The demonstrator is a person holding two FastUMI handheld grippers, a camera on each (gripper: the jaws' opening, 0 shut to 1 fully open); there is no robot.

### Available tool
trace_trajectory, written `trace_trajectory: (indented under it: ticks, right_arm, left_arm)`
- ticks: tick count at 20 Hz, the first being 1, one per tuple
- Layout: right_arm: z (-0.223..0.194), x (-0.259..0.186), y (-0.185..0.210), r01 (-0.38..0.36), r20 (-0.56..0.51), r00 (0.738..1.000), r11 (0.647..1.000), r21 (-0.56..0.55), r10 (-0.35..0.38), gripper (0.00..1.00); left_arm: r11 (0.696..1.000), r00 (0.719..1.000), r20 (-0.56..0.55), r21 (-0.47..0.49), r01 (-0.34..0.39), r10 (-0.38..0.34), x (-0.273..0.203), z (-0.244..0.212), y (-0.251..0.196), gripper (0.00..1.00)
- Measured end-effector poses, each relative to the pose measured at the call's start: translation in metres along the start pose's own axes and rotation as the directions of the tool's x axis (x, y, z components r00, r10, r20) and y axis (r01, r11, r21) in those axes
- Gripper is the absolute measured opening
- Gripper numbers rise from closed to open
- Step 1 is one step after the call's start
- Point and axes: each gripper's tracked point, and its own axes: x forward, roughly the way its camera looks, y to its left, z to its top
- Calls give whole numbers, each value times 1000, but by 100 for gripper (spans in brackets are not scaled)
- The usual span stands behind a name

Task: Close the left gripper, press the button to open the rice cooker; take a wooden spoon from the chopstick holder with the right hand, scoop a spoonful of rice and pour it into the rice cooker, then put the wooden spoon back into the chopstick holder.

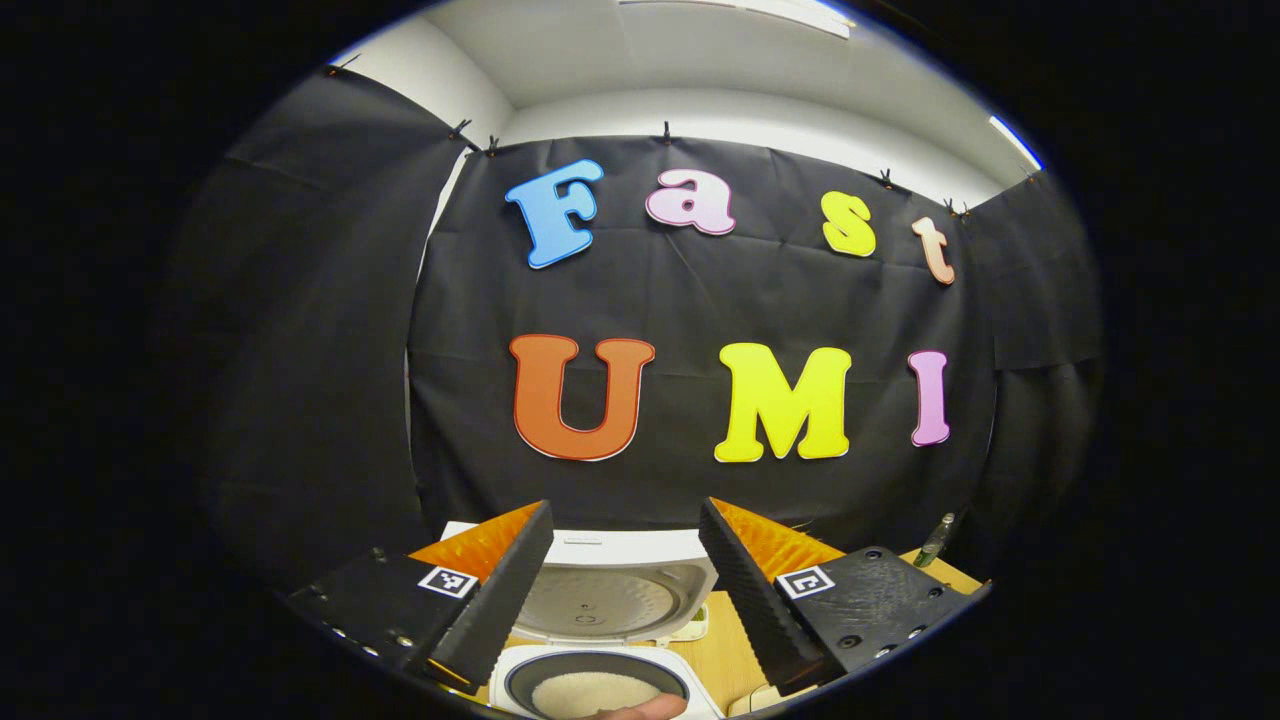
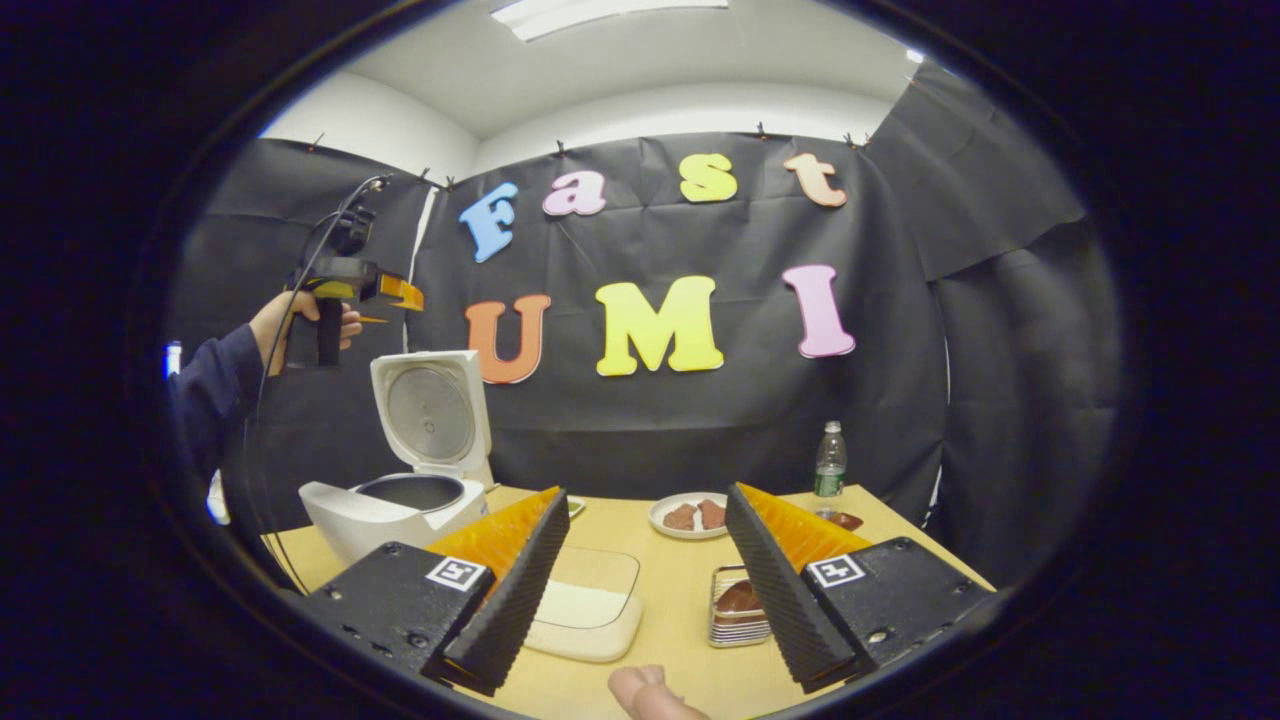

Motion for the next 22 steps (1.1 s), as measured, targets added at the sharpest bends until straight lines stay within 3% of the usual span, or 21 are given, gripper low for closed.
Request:
trace_trajectory:
  ticks: [5,6,10,11,17,22]
  right_arm:
    - [9,3,-5,1,48,999,1000,8,-2,100]
    - [10,4,-5,4,52,999,1000,-6,-3,96]
    - [3,2,-19,78,11,997,995,-63,-78,100]
    - [3,0,-26,106,6,994,992,-69,-106,100]
    - [-3,-32,-47,184,-34,982,982,-36,-185,100]
    - [-7,-53,-40,173,-67,982,985,-25,-174,100]
  left_arm:
    - [995,996,-16,49,-87,88,61,-19,26,93]
    - [993,994,-17,53,-110,111,71,-24,33,93]
    - [985,979,-127,82,-149,159,96,-67,50,94]
    - [987,985,-84,77,-143,150,98,-57,50,96]
    - [986,980,-122,79,-147,156,81,-64,50,98]
    - [988,976,-164,73,-135,146,44,-71,44,97]
